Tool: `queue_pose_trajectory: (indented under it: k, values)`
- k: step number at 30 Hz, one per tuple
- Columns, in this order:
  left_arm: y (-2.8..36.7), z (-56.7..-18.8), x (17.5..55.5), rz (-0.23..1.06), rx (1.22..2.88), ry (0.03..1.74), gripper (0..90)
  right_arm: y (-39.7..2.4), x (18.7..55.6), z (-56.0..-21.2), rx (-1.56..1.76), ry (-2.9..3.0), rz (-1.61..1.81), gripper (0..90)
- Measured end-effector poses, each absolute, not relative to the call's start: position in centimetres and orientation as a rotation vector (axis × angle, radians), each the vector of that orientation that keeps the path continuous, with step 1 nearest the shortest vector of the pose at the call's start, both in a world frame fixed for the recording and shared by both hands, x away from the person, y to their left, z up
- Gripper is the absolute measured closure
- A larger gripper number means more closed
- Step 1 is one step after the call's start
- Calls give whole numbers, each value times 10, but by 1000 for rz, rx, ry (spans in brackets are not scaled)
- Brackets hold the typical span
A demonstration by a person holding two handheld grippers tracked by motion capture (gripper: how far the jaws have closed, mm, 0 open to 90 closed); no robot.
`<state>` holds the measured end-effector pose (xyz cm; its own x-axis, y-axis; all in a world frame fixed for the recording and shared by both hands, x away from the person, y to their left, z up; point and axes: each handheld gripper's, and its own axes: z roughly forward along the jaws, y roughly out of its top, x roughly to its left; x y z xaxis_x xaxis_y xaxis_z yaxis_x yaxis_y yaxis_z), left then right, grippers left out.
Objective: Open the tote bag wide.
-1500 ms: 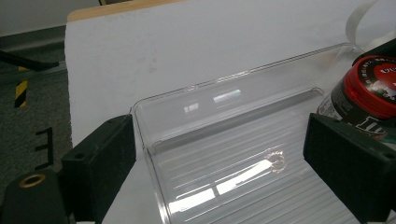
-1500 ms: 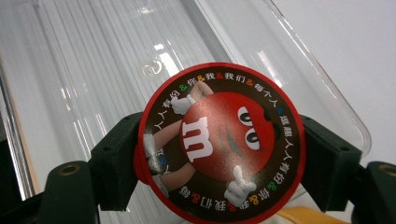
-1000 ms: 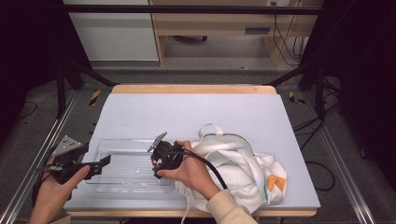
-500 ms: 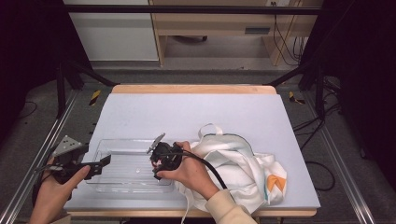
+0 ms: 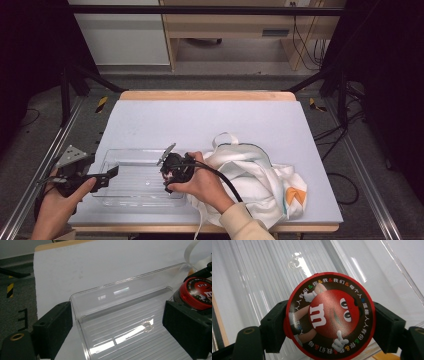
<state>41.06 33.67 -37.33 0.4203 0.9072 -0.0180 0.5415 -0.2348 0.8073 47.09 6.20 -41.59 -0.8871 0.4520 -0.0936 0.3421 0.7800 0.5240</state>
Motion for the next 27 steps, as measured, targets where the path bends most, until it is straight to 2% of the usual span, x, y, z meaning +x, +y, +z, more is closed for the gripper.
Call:
queue_pose_trajectory:
  k: [16,18,22,27]
  values:
    - [336,-375,411,596,1917,1233,92,62,473,-415,598,2789,736,240]
    - [336,-375,411,599,1914,1230,93,62,472,-414,617,2776,758,189]
    - [337,-374,411,599,1912,1237,91,58,473,-408,635,2753,789,149]
    - [335,-374,412,602,1916,1235,90,50,469,-398,635,2723,844,135]
